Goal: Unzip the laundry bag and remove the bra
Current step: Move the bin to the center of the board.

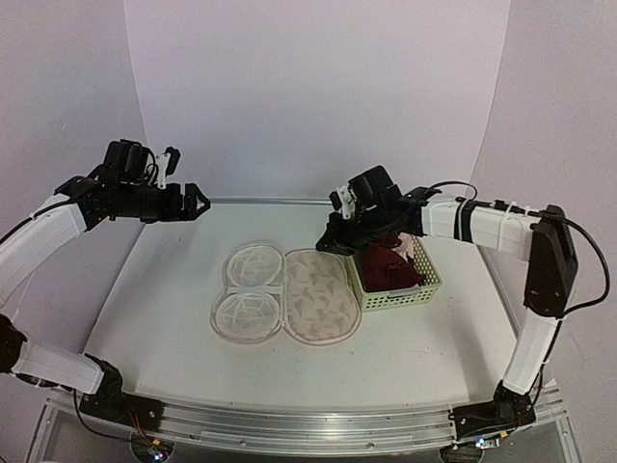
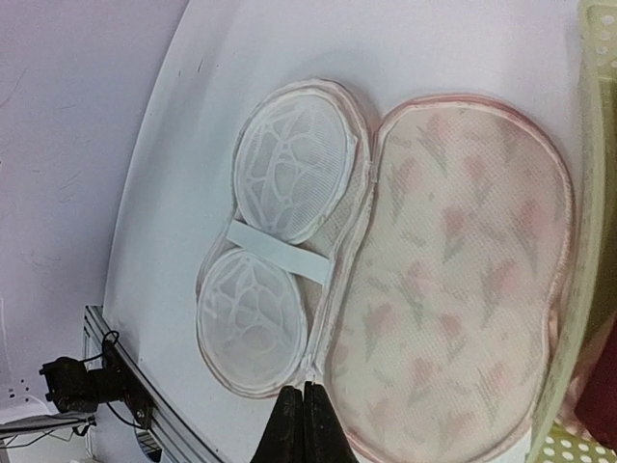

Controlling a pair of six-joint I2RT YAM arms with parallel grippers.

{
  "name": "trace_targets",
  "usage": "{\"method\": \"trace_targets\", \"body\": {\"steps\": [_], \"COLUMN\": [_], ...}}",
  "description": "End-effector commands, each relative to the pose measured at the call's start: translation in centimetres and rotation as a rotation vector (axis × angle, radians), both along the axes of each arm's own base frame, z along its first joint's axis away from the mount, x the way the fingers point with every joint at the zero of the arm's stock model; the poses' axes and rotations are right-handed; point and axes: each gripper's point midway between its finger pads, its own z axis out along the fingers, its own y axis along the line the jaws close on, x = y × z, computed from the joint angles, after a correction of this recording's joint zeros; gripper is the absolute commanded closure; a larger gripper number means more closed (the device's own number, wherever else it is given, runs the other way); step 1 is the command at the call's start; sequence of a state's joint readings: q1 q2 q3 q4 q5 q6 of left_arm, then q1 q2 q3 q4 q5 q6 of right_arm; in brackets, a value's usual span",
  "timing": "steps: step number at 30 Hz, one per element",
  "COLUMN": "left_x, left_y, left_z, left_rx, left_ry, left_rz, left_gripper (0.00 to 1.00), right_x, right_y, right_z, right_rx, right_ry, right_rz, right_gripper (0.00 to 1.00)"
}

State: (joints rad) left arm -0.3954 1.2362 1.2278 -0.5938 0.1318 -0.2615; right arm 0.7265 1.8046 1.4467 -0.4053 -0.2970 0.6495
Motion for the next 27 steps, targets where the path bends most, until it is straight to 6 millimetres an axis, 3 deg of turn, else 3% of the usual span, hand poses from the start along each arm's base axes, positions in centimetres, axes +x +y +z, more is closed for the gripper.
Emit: {"method": "trace_targets", "body": {"steps": [1,5,10,18,27], "left_x": [-0.5,-0.7,-0.9,-1.2,-1.2], "left_y": [0.8,1.1,1.3,1.6,1.7], "left_z": [1.2,1.1,1.0,0.9,0.8], "left_rx": [-0.004,-0.006,-0.005,0.007,0.013], "left_ry": [-0.040,-0.038,-0.035,-0.037,-0.036], "left_rz": [0.024,0.034,0.043,0.050,0.050], "left_gripper": [0.03,0.01,0.00,0.00,0.00], "right_x": [3.1,5.2,6.9,9.0,9.6], "right_y": [1.1,1.1,0.4,-2.7,-6.5], "right_z": [-0.7,-4.5,-7.6,-10.7,-11.7], "right_rx": [-0.041,-0.146,-0.266,-0.495,-0.665], "right_ry": [-0.015,0.016,0.030,-0.016,-0.068], "right_rz": [-0.094,-0.164,-0.230,-0.338,-0.386], "right_gripper": [1.00,1.00,1.00,1.00,1.00]}}
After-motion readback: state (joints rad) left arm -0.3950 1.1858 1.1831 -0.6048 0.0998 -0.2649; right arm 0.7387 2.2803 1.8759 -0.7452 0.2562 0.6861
